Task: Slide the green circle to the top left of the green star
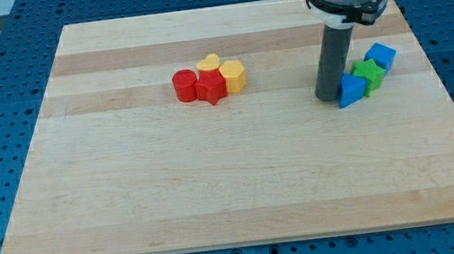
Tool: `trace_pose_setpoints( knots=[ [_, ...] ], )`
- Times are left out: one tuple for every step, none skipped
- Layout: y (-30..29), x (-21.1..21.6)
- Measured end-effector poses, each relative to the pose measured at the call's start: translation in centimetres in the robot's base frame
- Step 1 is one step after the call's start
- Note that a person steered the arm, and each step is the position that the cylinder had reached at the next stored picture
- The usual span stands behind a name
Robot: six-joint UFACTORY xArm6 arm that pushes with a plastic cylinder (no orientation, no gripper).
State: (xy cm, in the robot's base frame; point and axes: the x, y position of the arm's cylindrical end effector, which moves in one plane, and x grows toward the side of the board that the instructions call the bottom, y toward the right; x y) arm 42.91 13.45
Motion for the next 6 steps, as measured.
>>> trace_pose_setpoints(
  knots=[
    [0.6,0.0],
    [0.1,0.0],
    [-2.6,0.0],
    [-3.7,-0.1],
    [-3.2,-1.7],
    [-1.4,-3.2]
  ],
)
